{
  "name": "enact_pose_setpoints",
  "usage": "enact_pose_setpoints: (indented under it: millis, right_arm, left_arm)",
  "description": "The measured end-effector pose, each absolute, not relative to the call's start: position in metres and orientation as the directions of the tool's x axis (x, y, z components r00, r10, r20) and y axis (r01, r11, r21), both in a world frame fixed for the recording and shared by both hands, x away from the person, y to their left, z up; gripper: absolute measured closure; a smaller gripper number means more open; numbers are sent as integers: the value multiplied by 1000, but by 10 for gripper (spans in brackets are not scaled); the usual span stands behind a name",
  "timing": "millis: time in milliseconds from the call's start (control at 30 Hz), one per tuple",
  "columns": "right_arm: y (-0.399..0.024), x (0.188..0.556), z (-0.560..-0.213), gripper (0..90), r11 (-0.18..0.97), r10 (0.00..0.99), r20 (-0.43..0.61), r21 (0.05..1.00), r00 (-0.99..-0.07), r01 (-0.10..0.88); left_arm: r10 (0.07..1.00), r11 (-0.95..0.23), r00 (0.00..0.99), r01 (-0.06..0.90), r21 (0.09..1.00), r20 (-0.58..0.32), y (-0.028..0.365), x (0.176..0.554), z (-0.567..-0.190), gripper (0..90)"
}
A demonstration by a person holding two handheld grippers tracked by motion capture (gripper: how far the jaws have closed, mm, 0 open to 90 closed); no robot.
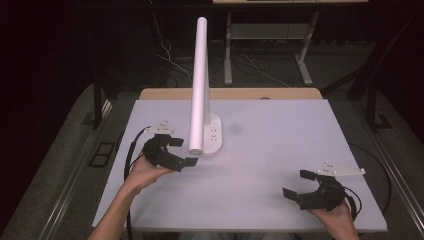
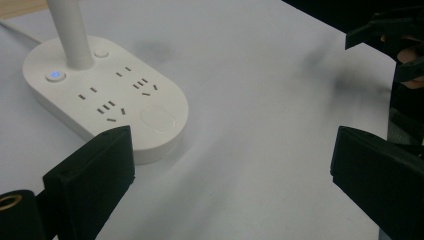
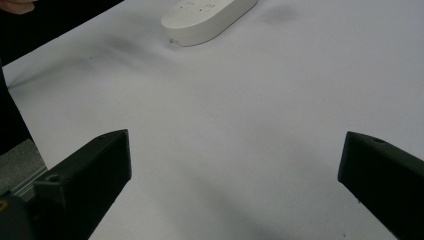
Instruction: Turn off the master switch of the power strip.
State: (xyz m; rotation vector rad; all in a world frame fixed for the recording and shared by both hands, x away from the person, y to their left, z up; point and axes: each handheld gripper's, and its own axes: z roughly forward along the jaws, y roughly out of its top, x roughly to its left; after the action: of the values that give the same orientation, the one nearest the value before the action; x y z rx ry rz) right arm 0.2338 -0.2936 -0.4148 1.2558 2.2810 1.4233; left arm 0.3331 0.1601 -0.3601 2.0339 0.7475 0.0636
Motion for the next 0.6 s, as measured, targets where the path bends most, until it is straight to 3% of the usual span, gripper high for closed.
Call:
enact_pose_setpoints:
  millis: [600]
  right_arm:
    - [-295, 234, -416, 0, 192, 735, 265, 802, -625, 565]
  left_arm:
    - [558, -375, 796, 496, 783, -237, 164, 364, -356, 37]
